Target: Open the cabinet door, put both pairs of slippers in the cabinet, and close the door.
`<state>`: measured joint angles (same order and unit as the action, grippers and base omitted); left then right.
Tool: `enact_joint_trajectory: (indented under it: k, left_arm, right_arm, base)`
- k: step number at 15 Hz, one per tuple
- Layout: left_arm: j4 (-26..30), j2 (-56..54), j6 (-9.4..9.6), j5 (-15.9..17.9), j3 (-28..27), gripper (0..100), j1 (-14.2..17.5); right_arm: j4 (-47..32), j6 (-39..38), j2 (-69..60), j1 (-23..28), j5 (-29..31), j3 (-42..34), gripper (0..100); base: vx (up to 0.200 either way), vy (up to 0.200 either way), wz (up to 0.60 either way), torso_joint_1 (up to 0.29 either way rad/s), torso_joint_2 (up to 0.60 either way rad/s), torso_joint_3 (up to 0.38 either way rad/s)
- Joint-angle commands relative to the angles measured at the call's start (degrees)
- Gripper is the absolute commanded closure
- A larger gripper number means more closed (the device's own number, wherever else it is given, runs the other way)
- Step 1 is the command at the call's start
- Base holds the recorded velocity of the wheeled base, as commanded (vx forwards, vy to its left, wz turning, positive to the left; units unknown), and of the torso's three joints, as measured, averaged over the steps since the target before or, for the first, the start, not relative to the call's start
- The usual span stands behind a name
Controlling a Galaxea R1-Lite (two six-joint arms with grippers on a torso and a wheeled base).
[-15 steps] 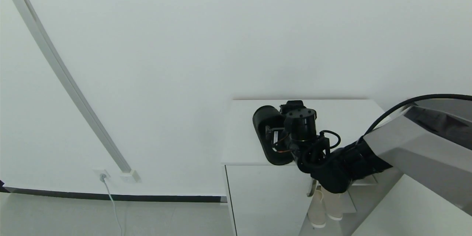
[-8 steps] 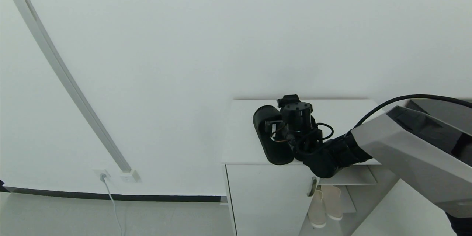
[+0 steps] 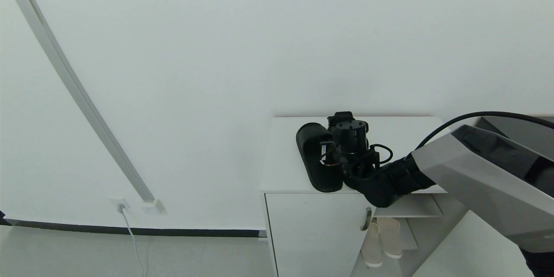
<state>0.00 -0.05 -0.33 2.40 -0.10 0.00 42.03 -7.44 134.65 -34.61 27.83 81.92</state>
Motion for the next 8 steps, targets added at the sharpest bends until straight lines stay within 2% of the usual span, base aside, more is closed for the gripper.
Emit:
enact_joint_trajectory:
  k: [1, 3, 5, 7, 8]
  left_arm:
    - [0.0, 0.0, -0.02, 0.0, 0.0, 100, 0.0]
    - [0.0, 0.0, -0.02, 0.1, 0.0, 100, 0.0]
    - [-0.1, 0.0, -0.02, 0.0, 0.0, 100, 0.0]
    - [0.0, 0.0, -0.02, 0.0, 0.0, 100, 0.0]
    - [0.0, 0.0, 0.33, 0.1, 0.0, 100, 0.0]
  right_arm:
    - [0.1, 0.0, -0.2, 0.0, 0.0, -0.1, 100]
    - [0.2, -0.1, -2.7, -0.4, -0.1, -2.0, 100]
    - [0.3, 0.0, -11.9, -2.4, -4.0, -10.8, 100]
    - [1.0, -0.1, -18.4, -3.9, -5.2, -18.1, 100]
    - [2.0, 0.0, -23.1, -4.9, -6.1, -24.5, 100]
  base:
    - [0.0, 0.0, 0.0, 0.0, 0.0, 0.0]
    - [0.0, 0.0, 0.0, 0.0, 0.0, 0.0]
    - [0.0, 0.0, 0.0, 0.0, 0.0, 0.0]
    - [0.0, 0.0, 0.0, 0.0, 0.0, 0.0]
    - [0.0, 0.0, 0.0, 0.0, 0.0, 0.0]
